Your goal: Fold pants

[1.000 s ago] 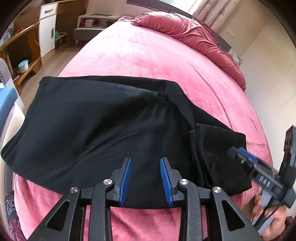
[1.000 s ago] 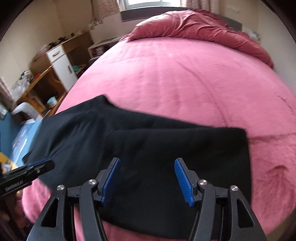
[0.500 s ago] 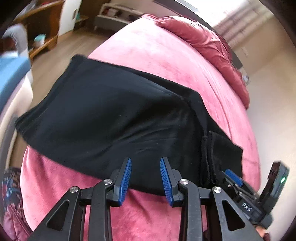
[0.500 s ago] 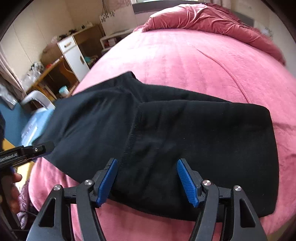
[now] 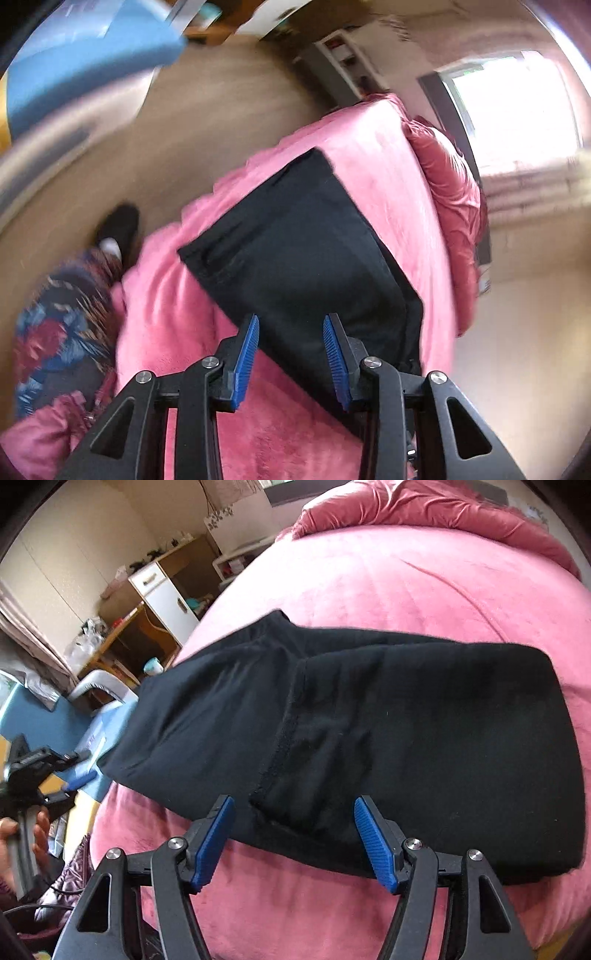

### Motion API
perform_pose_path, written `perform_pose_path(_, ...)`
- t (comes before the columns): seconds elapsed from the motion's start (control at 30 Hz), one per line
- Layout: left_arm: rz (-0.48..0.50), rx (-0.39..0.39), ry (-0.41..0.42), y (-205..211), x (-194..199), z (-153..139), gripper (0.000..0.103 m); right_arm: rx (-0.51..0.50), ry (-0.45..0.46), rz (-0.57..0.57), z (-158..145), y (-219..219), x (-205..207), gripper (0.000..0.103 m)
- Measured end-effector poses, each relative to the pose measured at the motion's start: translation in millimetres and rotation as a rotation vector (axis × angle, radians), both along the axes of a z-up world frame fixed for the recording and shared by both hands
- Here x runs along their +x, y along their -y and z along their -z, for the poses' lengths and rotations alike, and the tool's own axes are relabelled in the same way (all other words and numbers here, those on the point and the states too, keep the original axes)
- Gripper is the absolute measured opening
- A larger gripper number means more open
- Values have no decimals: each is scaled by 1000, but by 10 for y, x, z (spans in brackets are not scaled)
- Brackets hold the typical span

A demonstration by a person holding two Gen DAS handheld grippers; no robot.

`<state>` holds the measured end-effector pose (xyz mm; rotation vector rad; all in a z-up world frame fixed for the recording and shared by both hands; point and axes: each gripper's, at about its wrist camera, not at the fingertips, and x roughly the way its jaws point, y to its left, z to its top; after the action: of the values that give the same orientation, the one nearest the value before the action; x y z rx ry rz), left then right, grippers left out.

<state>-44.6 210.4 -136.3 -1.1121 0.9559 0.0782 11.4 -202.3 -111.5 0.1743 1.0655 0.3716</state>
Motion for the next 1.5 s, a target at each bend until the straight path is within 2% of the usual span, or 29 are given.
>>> perform_pose_path(0.2, -90, -69, -91, -98, 37, 307, 36, -10, 28, -8, -105, -34, -40, 68)
perform_pose_path(0.43, -113, -79, -104, -138, 97, 445, 35, -36, 14, 4, -103, -58, -46, 68)
perform_pose_path(0.53, -105, -55, -103, -144, 163, 465, 35, -41, 9, 7, -90, -63, -47, 68)
perform_pose_path(0.6, -101, -43, -105, -139, 194, 468, 30, -46, 6, 10, -81, -64, -44, 68)
perform_pose_path(0.63, -102, -29, -98, -128, 196, 447, 21, -46, 5, 12, -81, -63, -45, 68)
perform_pose_path(0.7, -84, 19, -82, -98, 215, 352, 17, -49, 5, 16, -81, -60, -39, 68)
perform_pose_path(0.8, -43, 139, -44, 28, 268, 103, 13, -46, 0, 19, -89, -50, -27, 68)
perform_pose_path(0.9, 70, 293, 72, 297, 377, -267, 13, -27, 0, 8, -112, -42, -10, 68)
perform_pose_path(0.97, 212, 425, 176, 634, 476, -563, 13, 5, -8, -5, -133, -38, 15, 67)
perform_pose_path(1.07, 379, 527, 285, 1080, 544, -785, 13, 87, -19, -31, -187, -24, 84, 68)
perform_pose_path(1.17, 539, 597, 363, 1517, 551, -876, 13, 238, -51, -45, -247, 31, 200, 68)
perform_pose_path(1.23, 646, 654, 392, 1812, 536, -865, 13, 333, -80, -63, -277, 58, 295, 68)
perform_pose_path(1.33, 749, 717, 406, 2108, 503, -813, 13, 434, -97, -78, -317, 76, 422, 68)
perform_pose_path(1.5, 831, 766, 405, 2346, 480, -730, 13, 532, -137, -120, -323, -31, 666, 68)
